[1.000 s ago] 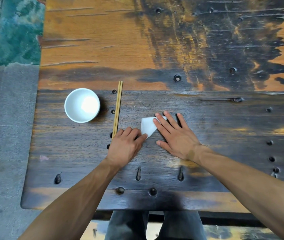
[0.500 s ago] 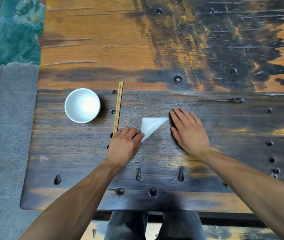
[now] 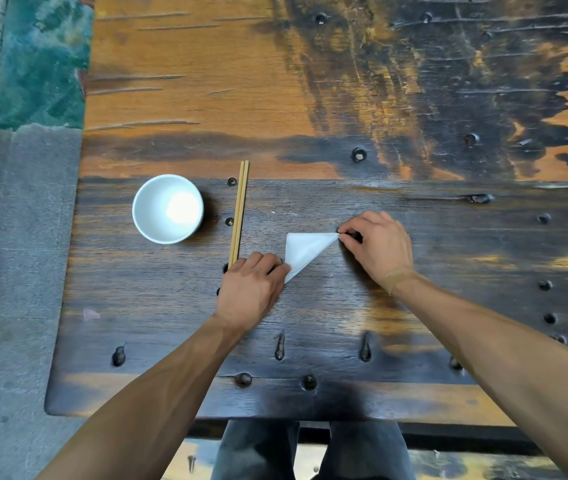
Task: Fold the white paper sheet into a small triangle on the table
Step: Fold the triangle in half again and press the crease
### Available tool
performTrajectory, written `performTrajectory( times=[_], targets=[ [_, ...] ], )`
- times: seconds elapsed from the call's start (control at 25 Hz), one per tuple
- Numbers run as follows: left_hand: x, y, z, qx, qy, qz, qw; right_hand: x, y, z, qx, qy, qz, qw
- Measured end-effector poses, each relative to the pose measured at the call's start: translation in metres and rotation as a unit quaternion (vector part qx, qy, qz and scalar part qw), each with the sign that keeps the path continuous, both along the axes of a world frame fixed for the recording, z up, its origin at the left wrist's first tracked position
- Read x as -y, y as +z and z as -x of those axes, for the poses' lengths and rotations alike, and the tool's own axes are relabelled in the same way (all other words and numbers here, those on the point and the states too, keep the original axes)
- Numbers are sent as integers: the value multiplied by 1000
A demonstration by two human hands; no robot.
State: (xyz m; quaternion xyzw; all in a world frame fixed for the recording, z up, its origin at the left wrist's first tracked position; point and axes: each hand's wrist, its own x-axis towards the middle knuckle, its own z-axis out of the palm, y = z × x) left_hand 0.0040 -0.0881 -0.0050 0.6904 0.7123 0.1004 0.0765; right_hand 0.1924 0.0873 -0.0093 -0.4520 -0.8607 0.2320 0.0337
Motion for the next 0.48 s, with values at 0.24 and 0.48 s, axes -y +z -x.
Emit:
performTrajectory(
  times=[0.24, 0.48],
  targets=[
    [2, 1, 2, -14, -15, -5, 1000, -2, 3, 1, 7, 81, -104, 991],
    [1, 4, 0, -38, -20, 6, 999, -2, 4, -4, 11, 169, -188, 967]
  ],
)
